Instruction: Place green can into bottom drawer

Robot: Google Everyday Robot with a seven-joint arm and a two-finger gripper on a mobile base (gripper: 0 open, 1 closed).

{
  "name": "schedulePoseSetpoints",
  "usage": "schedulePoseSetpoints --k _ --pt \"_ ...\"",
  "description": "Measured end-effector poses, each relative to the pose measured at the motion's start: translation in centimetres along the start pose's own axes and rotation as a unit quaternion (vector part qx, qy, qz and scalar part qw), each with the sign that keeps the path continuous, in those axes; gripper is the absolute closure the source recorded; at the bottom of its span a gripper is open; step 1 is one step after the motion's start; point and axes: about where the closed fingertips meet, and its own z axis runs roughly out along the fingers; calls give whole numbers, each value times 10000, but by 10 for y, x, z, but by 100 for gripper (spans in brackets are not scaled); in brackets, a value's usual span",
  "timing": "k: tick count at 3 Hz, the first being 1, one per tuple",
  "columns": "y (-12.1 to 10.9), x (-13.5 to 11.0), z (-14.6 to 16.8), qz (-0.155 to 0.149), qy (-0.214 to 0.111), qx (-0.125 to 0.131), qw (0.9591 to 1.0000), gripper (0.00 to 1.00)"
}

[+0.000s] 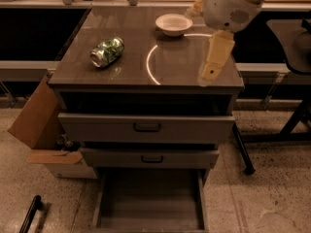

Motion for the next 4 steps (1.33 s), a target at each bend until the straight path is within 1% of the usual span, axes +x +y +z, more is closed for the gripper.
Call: schedulePoseSetpoints --k 1,2,3,4 --pt "-31 -70 39 -605 -235 -168 9978 0" --pt "-31 -70 39 -605 -234 -168 9977 0" --pt "-44 -69 56 -805 3 -87 9967 0" --pt "-77 -72 88 -1256 153 7 9920 0"
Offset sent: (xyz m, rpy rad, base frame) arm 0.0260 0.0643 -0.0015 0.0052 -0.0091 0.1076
